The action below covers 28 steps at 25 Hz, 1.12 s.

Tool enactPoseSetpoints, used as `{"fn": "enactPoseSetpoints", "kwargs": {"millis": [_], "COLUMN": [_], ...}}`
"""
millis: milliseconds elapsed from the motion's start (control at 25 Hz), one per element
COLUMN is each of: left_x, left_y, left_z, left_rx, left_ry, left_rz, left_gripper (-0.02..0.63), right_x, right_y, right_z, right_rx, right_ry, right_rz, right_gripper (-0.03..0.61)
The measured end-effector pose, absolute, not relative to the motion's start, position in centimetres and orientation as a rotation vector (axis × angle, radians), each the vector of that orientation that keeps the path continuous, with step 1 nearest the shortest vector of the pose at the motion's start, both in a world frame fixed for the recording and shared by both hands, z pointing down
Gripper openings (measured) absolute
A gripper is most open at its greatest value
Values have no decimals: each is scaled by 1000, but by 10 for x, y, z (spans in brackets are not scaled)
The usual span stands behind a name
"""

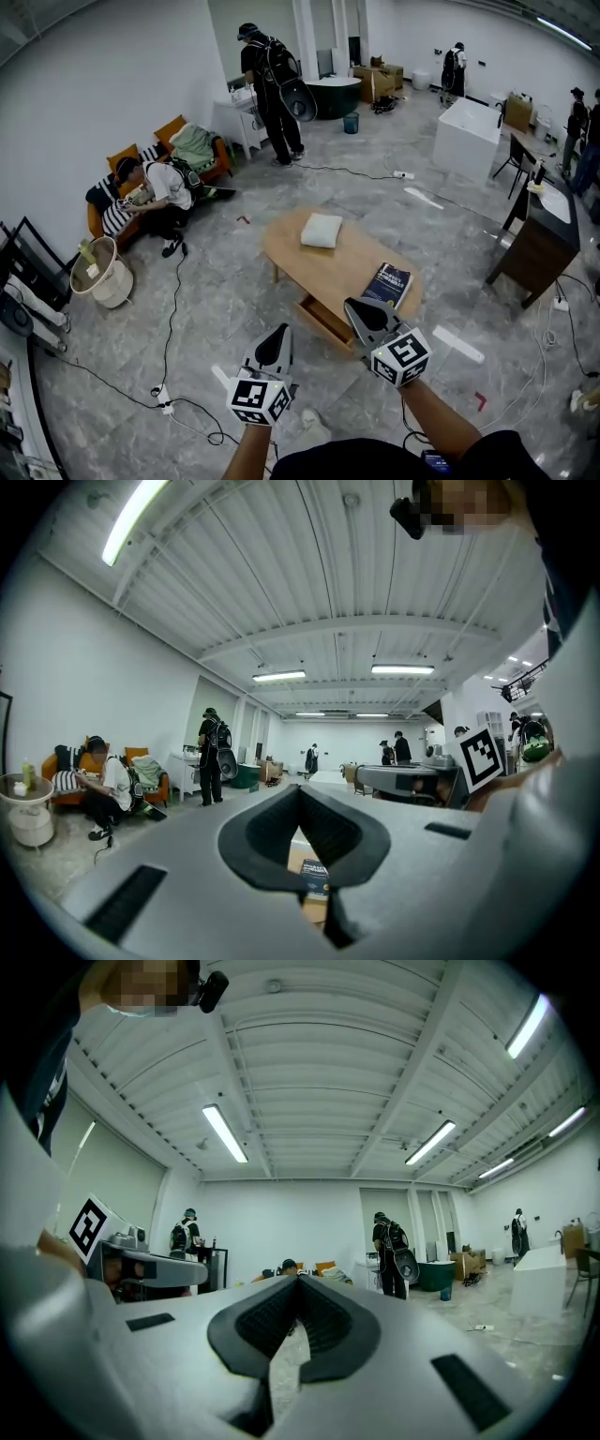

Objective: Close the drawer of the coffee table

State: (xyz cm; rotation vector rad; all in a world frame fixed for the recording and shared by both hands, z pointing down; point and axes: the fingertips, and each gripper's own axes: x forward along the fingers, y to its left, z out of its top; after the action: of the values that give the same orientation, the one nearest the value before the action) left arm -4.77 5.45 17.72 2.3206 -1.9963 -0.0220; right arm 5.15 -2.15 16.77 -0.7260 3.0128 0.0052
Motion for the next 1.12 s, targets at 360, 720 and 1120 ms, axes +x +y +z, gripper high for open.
{"fn": "enactPoseSetpoints", "kwargs": {"millis": [360,720,1120], "left_x": [-91,-133,-173], "left_y": [17,-15,-43], "left_z": [182,183,196], "left_rx": [2333,2350,2356], "left_ry": [-1961,-1934,-1881], "left_rz": [-21,-30,-70], "left_gripper": [2,2,2], "right_x": [16,-18,-54], "right_y": [-58,-85,-114], "right_z": [167,170,180], "right_rx": [-792,-843,-899], "right_ry": [2997,2999,3009], "right_rz": [-7,-24,-39], "right_gripper": [14,14,14]}}
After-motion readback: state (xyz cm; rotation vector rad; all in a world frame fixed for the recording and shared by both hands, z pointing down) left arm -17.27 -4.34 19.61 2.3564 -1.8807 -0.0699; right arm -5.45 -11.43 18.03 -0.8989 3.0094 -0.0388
